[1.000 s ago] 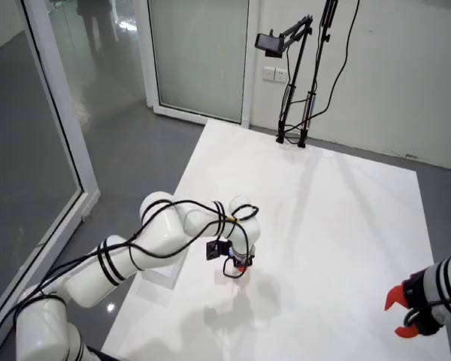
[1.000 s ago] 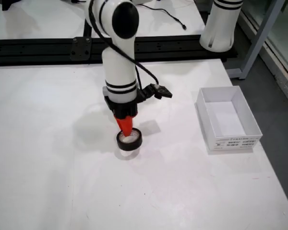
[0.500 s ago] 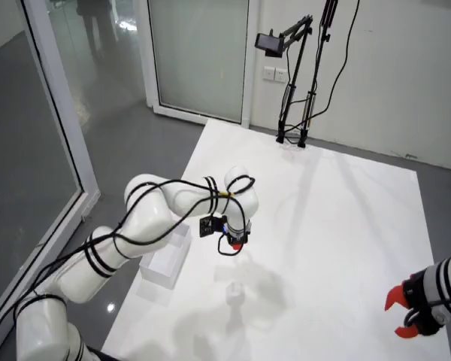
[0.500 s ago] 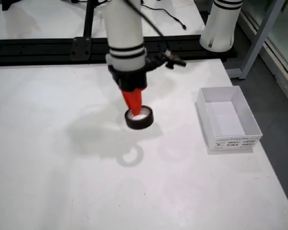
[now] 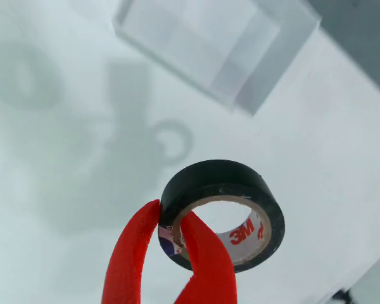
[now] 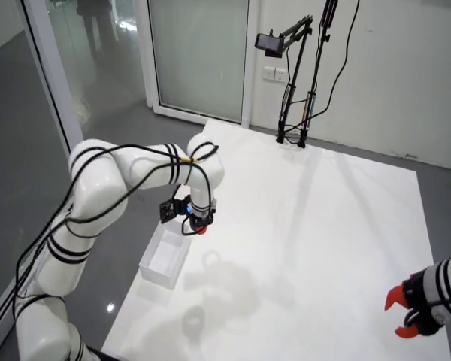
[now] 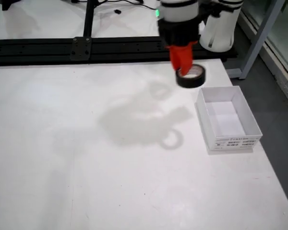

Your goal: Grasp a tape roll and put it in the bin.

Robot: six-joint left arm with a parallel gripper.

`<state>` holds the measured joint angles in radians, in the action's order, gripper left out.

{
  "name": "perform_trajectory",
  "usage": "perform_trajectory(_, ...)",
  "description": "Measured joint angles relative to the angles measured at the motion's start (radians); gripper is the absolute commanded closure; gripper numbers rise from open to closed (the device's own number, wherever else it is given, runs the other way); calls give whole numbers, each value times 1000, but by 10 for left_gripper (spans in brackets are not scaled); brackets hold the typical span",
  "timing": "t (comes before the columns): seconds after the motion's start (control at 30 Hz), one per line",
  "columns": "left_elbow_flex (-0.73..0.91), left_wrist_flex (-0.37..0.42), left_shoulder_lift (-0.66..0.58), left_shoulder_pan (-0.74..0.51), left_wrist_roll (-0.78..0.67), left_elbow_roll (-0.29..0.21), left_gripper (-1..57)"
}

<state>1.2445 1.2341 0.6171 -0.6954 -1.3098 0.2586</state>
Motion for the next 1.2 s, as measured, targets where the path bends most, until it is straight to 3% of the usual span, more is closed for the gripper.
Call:
perform_trajectory(0.43, 171, 12, -85, 103, -44, -31, 573)
perform_trajectory(0.83, 235, -17, -24, 164, -103, -54, 573)
perform_trajectory(1.2, 259, -83, 40, 205, -156, -44, 572)
